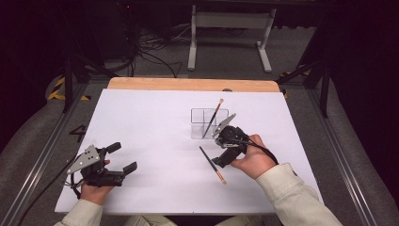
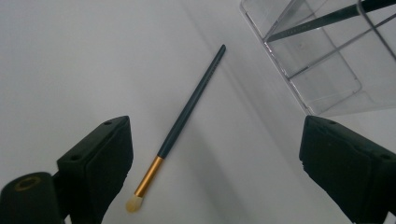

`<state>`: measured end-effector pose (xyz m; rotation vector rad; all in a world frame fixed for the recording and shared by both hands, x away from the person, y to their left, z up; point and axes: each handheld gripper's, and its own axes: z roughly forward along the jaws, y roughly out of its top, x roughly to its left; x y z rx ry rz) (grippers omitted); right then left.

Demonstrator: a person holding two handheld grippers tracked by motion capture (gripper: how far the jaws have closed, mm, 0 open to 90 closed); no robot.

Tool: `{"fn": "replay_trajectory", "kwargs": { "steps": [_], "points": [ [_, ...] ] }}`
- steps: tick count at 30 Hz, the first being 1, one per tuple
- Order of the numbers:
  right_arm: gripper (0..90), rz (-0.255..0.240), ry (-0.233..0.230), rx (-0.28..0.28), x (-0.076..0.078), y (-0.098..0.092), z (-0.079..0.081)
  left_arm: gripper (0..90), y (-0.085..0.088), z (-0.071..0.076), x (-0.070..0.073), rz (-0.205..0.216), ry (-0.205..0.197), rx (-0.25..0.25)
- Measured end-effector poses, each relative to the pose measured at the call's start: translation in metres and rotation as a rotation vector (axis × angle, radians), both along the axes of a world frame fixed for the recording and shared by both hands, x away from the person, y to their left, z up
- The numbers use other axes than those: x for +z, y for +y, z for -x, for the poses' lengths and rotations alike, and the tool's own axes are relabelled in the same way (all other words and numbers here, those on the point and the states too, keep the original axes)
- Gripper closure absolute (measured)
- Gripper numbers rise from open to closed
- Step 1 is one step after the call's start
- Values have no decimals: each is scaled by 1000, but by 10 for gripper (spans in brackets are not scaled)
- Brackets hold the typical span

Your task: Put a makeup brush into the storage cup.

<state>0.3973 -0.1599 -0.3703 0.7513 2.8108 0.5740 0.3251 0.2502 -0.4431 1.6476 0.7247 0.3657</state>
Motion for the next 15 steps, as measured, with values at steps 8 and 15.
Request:
{"fn": "replay_trajectory", "kwargs": {
  "steps": [8, 15],
  "points": [
    [112, -7, 8, 5, -10, 3, 1, 3, 0, 0, 0, -1, 0, -1],
    [143, 1, 23, 19, -20, 7, 3, 3, 0, 0, 0, -1, -1, -1]
  ]
}}
